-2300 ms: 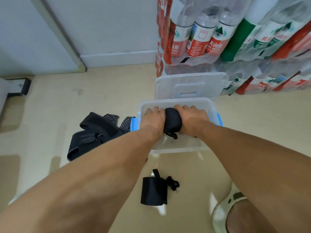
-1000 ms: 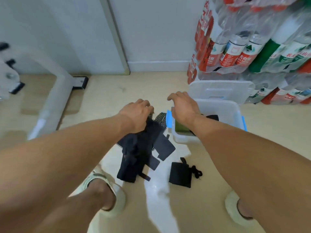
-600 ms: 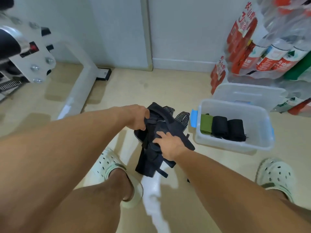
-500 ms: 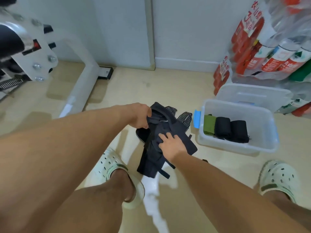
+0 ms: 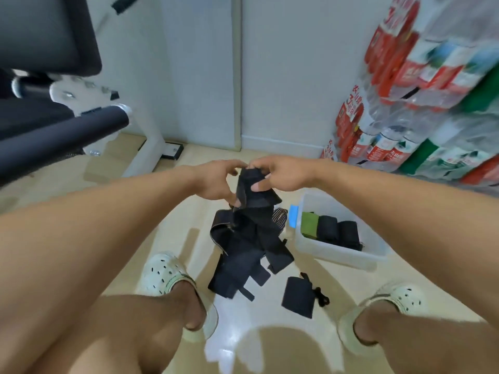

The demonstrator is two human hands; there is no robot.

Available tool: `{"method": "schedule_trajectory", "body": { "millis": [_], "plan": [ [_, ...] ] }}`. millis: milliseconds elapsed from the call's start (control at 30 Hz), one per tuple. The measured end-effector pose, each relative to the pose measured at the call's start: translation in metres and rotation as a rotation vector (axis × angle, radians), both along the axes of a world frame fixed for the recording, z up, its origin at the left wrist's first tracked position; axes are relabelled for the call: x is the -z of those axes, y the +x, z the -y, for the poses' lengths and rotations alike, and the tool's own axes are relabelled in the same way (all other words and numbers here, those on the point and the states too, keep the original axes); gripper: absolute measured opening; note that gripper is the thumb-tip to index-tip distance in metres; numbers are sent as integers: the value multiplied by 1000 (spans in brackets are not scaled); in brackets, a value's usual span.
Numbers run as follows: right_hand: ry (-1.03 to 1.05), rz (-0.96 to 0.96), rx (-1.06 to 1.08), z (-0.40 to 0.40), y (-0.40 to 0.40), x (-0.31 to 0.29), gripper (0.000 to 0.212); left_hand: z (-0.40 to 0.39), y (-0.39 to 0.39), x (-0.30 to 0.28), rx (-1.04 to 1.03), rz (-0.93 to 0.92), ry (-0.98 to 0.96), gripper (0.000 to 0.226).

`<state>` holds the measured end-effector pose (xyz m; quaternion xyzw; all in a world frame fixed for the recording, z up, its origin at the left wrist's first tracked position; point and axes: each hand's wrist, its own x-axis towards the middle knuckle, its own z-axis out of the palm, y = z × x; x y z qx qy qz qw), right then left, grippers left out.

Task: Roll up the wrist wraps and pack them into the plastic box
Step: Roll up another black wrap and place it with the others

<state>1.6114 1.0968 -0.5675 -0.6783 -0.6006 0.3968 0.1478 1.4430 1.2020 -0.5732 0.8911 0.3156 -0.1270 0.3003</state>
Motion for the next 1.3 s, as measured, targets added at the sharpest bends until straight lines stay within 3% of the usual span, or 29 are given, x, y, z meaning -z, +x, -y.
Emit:
{"method": "schedule_trajectory", "body": {
  "millis": [67, 167, 233, 300, 367, 433, 533, 667, 867, 1100, 1300],
  "plan": [
    [29, -116, 14, 19, -2, -34, 11, 18, -4, -26, -51, 119, -14, 86],
    [91, -200, 80, 47, -6, -60, 22, 40, -10, -52, -122, 271, -80, 49],
    [207, -153, 205, 61, -9, -54, 18, 51, -13, -55, -154, 358, -130, 33],
    [346, -76, 370, 70, -13, -40, 28, 62, -16, -49, -209, 485, -230, 21],
    [366, -1, 522, 75, -18, -33, 31, 69, -16, -41, -307, 605, -335, 15],
    [281, -106, 594, 76, -20, -29, 18, 74, -12, -35, -413, 653, -375, 13],
    [223, -368, 650, 79, -24, -31, 31, 75, -5, -34, -483, 648, -373, 15],
    [255, -504, 654, 83, -20, -36, 32, 73, -1, -36, -520, 647, -446, 18],
    [300, -490, 690, 79, -18, -27, 6, 75, 8, -35, -606, 665, -585, 23],
    [388, -527, 755, 80, -17, -28, 15, 79, 12, -45, -768, 720, -798, 22],
    [447, -588, 886, 85, -11, -34, 22, 66, 12, -43, -1024, 815, -820, 20]
  ]
}}
